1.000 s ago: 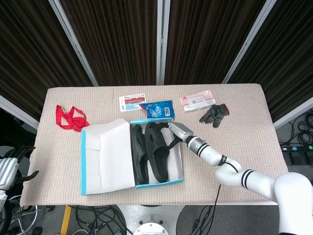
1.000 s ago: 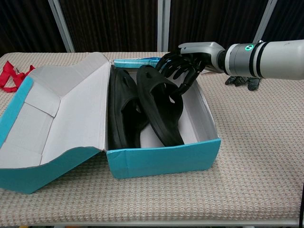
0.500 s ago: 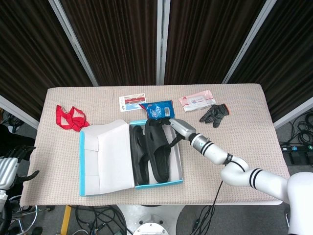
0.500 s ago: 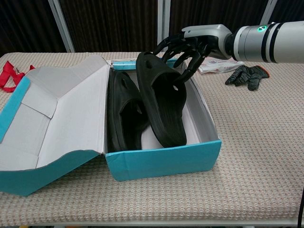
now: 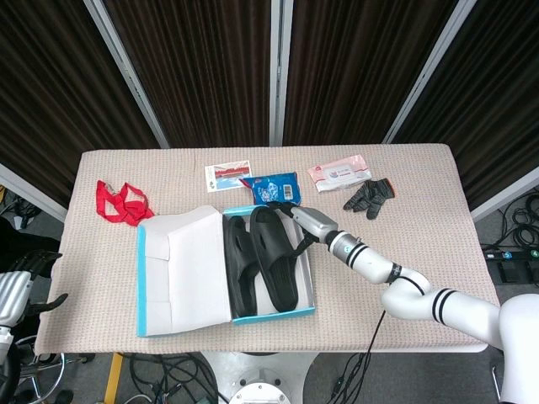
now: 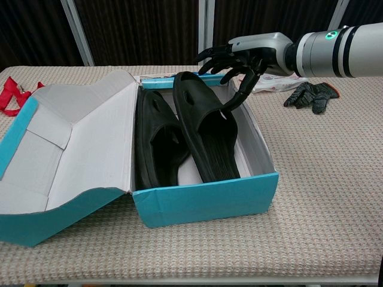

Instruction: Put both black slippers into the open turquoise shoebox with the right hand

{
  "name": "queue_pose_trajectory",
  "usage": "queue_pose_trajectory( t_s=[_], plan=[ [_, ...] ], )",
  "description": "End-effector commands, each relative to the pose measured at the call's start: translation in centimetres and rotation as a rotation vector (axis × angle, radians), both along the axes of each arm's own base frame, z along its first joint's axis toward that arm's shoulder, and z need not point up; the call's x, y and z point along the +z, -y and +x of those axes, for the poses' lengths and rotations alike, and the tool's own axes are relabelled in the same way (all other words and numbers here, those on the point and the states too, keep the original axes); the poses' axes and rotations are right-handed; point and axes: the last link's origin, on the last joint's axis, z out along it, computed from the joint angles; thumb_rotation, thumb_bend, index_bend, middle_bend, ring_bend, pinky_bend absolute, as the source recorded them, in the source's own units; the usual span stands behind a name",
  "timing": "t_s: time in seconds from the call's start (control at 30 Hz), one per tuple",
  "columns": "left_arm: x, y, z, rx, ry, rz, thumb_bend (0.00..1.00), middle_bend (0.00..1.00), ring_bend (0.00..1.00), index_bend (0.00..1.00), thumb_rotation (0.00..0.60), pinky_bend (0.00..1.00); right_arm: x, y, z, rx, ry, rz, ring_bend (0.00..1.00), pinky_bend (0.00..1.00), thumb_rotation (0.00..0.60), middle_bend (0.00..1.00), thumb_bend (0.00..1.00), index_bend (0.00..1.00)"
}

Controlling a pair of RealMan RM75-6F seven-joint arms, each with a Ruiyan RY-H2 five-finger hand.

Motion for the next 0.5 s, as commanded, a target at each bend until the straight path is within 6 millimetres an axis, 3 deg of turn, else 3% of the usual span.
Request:
queue_pose_trajectory(
  t_s=[0.03,0.17,0.3,0.5],
  plan=[
    [0.0,0.0,0.0,-0.001,0.002,-0.001,0.17,0.23,0.13,0.24,0.6,0.2,0.9,-0.2,0.3,0.026,0.003,-0.023,0.0,0.11,0.6,0.05,0.0,0.0],
    [0.0,0.0,0.1,-0.004,0.003,-0.002,0.17,0.23,0.13,0.24,0.6,0.2,2.4,-0.7,1.2,0.017,0.064,-0.033,0.0,0.11,0.6,0.06,0.0,0.0],
    [-0.1,0.0,0.2,-0.007,0.005,-0.002,0.17,0.23,0.13,0.24,0.6,0.2,3.9,-1.4,3.1,-0.008,0.221,-0.039,0.0,0.11,0.6,0.12,0.0,0.0],
    [-0.2,0.0,0.3,-0.011,0.0,-0.004,0.17,0.23,0.13,0.24,0.6,0.2,4.0,-2.5,5.2,-0.003,0.343,0.002,0.03,0.15,0.6,0.2,0.0,0.0]
  ],
)
